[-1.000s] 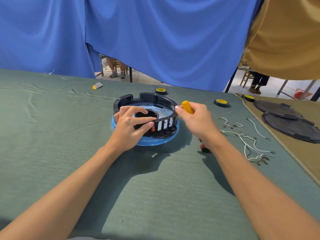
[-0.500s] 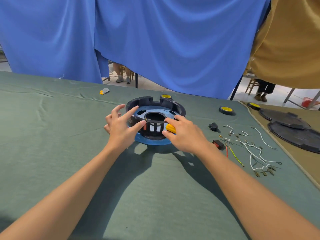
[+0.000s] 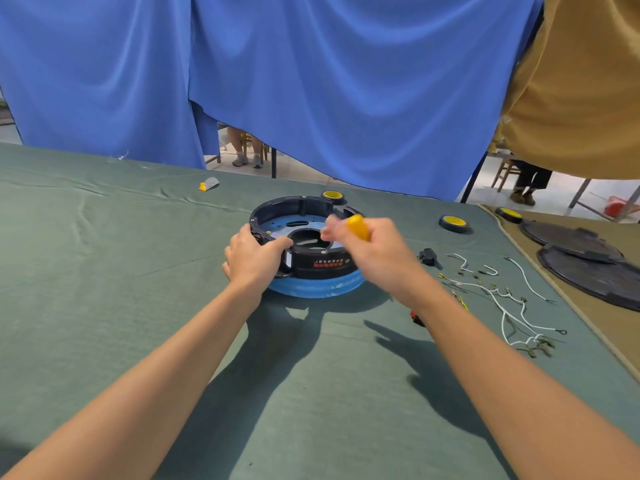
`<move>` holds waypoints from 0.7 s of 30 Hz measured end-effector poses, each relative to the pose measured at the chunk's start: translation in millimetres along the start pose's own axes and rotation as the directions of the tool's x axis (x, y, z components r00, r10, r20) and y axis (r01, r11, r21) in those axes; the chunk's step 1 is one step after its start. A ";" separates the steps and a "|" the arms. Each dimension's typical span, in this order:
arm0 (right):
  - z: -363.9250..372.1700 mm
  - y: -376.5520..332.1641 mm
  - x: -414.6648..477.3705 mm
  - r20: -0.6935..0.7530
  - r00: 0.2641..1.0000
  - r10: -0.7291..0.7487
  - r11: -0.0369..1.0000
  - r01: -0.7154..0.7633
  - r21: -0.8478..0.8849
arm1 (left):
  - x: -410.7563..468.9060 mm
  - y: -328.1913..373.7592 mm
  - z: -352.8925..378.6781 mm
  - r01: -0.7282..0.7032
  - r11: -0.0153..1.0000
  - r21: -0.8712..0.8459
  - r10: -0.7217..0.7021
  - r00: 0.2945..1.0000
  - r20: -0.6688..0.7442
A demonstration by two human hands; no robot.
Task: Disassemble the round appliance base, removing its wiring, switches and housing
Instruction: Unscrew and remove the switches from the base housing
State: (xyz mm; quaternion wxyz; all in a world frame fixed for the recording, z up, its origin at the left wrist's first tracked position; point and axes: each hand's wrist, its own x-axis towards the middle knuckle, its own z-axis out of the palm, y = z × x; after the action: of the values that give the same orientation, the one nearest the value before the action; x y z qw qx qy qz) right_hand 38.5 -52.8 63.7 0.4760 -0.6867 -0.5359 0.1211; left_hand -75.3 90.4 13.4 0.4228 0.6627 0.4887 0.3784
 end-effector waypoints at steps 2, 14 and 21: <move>-10.1 -5.7 2.4 -0.196 0.980 0.043 0.966 0.010 0.259 | 2.3 -1.0 -5.8 0.009 0.991 -0.136 0.001 0.997 0.073; -20.3 5.9 4.5 -0.413 0.877 0.246 0.918 -0.074 0.390 | 18.4 -7.7 -18.9 0.071 0.918 -0.391 0.002 0.983 0.183; -24.1 3.5 -0.7 -0.075 0.986 0.149 0.939 -0.117 0.324 | 28.6 -3.6 -23.9 0.033 0.983 -0.180 0.016 0.964 0.264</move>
State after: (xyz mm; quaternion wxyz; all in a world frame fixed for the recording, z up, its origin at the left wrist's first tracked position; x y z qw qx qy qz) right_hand 56.8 -65.9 73.2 0.5972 -0.6406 -0.4376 0.2041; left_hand -91.7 123.2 21.0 0.5446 0.6636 0.3941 0.3281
